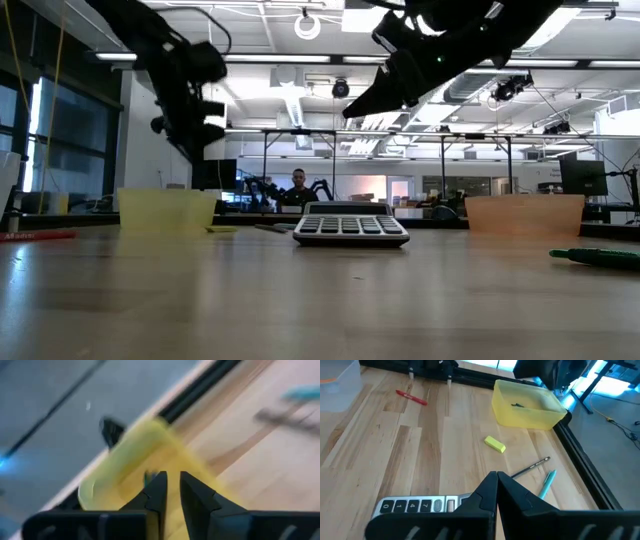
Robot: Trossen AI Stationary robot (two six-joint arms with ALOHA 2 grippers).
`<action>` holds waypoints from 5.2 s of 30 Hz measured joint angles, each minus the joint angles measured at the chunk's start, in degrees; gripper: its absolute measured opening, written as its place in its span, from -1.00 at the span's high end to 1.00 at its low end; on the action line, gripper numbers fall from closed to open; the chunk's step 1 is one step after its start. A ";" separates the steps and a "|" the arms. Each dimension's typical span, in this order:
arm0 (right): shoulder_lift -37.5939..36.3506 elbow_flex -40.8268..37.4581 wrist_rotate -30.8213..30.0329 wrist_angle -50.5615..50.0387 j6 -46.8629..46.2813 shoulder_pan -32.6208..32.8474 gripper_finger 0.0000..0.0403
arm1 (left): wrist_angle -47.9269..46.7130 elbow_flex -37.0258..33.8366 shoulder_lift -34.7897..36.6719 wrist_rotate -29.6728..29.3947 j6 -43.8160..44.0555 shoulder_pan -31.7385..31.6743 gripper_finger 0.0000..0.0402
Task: Sort crayons/erasers/pens/pencils in bins
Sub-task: Put the pink colored pencil into the transparent bin
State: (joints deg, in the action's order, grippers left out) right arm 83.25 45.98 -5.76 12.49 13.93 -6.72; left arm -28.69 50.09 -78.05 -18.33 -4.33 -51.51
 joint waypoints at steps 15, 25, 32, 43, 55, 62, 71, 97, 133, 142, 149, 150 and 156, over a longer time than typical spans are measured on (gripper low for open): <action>-0.73 0.00 -0.07 -0.96 -8.52 -2.59 1.00 | 46.03 -30.32 23.24 12.99 6.89 18.16 0.99; -0.73 0.06 -2.68 -6.58 -26.83 -10.00 0.86 | 76.71 -45.45 22.76 14.65 11.48 24.20 0.99; 5.14 6.53 -5.59 -16.65 -32.22 -10.77 0.50 | 78.98 -45.55 22.98 14.71 11.25 24.30 0.98; 21.77 18.81 -5.64 -30.88 -38.63 -16.19 0.39 | 78.72 -45.55 22.95 16.70 11.66 24.28 0.98; 28.62 21.87 -5.16 -31.30 -40.06 -17.00 0.39 | 78.49 -45.55 22.93 16.77 11.25 24.28 0.98; 29.75 21.75 -5.21 -30.65 -40.06 -17.00 0.39 | 78.49 -45.55 22.93 16.73 11.64 24.27 0.98; 30.81 21.92 -6.82 -30.45 -39.55 -16.68 0.51 | 78.49 -45.55 22.93 16.64 11.71 24.27 0.98; 20.57 13.39 -4.16 -21.47 -34.89 -15.31 0.97 | 79.22 -45.51 22.93 19.13 22.22 23.64 0.98; 13.76 -9.66 15.88 59.43 -18.78 0.15 0.97 | 95.12 -22.82 0.53 23.04 14.81 37.79 0.26; 13.76 -9.66 16.60 60.00 -18.38 0.15 0.97 | 95.69 -19.25 -2.88 22.54 13.54 38.82 0.26; 13.76 -9.66 17.03 60.00 -18.38 0.15 0.97 | 95.80 -18.26 -2.86 22.30 12.80 38.77 0.35; 13.76 -9.66 17.03 60.00 -18.38 0.15 0.97 | 95.80 -18.09 -2.86 22.40 12.55 38.77 0.39; 13.76 -9.64 17.07 59.88 -18.38 0.15 0.96 | 95.80 -17.45 -2.86 22.63 10.61 38.77 0.72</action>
State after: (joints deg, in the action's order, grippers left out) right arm 97.01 36.34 11.31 72.37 -4.45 -6.57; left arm 67.11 32.63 -80.90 4.29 6.27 -12.73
